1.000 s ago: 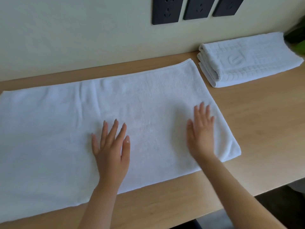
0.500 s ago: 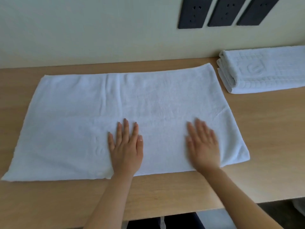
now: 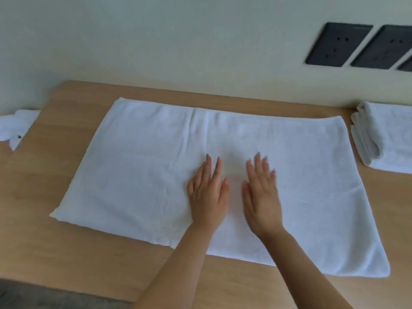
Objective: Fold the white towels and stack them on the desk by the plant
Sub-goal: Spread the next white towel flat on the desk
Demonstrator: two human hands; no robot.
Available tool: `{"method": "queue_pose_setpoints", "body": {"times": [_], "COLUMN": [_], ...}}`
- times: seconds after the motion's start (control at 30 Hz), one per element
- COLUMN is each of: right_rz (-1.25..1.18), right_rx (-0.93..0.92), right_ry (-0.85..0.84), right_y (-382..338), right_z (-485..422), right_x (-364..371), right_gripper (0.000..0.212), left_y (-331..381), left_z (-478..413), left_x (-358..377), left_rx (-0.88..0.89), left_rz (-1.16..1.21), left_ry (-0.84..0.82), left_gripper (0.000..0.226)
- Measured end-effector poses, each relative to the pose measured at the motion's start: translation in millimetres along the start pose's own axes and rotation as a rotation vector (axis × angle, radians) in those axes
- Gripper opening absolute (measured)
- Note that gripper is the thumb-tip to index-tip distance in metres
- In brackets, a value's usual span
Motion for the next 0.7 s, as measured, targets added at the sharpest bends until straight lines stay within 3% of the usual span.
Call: {"method": "queue_pose_setpoints", "body": {"times": [0.13, 0.27, 0.5, 0.7], "right_rz": [0.159, 0.274, 0.312, 0.305], "right_rx": [-0.036, -0.019, 0.018, 0.023], "right_ry": [-0.121, -0.139, -0.178, -0.163], "right_y": [-5.5, -3.7, -6.0, -7.1], "right_z": [-9.1, -8.7, -7.6, -7.9], "right_x": [48.0, 48.6, 48.0, 47.9], "right_gripper": [0.055, 0.055, 0.058, 0.057], "left_y": [-10.9, -29.1, -81.7, -153.3], "left_z": [5.6, 5.8, 5.1, 7.9], "left_x": [8.6, 3.4, -26.5, -65.9], "left_rx": [0.014, -0.036, -0.118, -0.311], "left_rz": [-0.117, -0.213, -0.316, -0.402], "left_ry": [-0.039, -0.105, -0.114, -0.16], "left_gripper": [0.046, 0.046, 0.048, 0.05]}}
Point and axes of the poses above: each hand's wrist, its own z-axis away from the middle knuckle, its own x-axis out of the palm, y = z × x, the point moved 9 cm from there along -z, towards the middle knuckle, and after that the axes turned 3 degrees about z, right-handed, at the moved point
